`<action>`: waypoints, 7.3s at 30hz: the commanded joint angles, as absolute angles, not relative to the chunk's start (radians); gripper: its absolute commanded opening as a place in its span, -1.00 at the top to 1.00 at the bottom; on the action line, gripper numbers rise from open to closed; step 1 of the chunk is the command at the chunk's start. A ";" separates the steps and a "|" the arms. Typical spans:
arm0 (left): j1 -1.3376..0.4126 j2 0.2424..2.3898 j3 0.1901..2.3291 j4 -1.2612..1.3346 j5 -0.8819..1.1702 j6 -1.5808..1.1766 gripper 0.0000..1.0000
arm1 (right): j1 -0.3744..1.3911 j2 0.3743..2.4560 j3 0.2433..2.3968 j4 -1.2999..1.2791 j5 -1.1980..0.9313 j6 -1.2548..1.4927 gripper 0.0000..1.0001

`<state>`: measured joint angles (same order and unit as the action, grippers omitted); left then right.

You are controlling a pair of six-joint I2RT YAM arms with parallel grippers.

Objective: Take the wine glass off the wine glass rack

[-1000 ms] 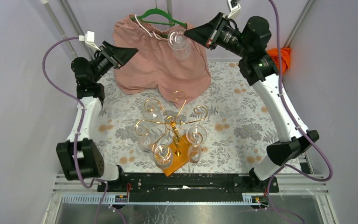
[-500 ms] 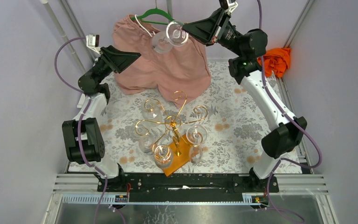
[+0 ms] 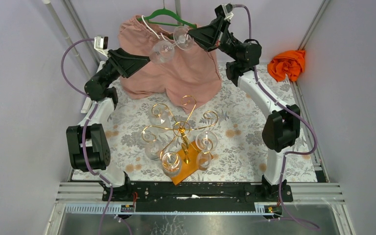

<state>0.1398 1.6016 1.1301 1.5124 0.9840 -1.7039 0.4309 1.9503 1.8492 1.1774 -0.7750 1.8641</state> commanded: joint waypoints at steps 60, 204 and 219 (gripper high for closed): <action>0.063 1.132 1.340 0.507 0.839 -1.087 1.00 | 0.547 1.967 1.527 1.706 -0.650 2.130 -0.87; 0.046 0.921 1.030 -0.324 0.891 -0.882 0.07 | 0.215 1.344 1.226 0.396 -0.860 1.234 -0.92; 0.044 0.847 0.973 -0.377 0.932 -0.876 0.09 | 0.214 1.349 1.226 0.401 -0.855 1.250 -0.92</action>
<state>0.0360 0.8688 1.0107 -0.3405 0.9001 -0.9012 0.2195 1.3846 1.2251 0.3500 -0.8547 1.2392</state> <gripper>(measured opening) 0.465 0.961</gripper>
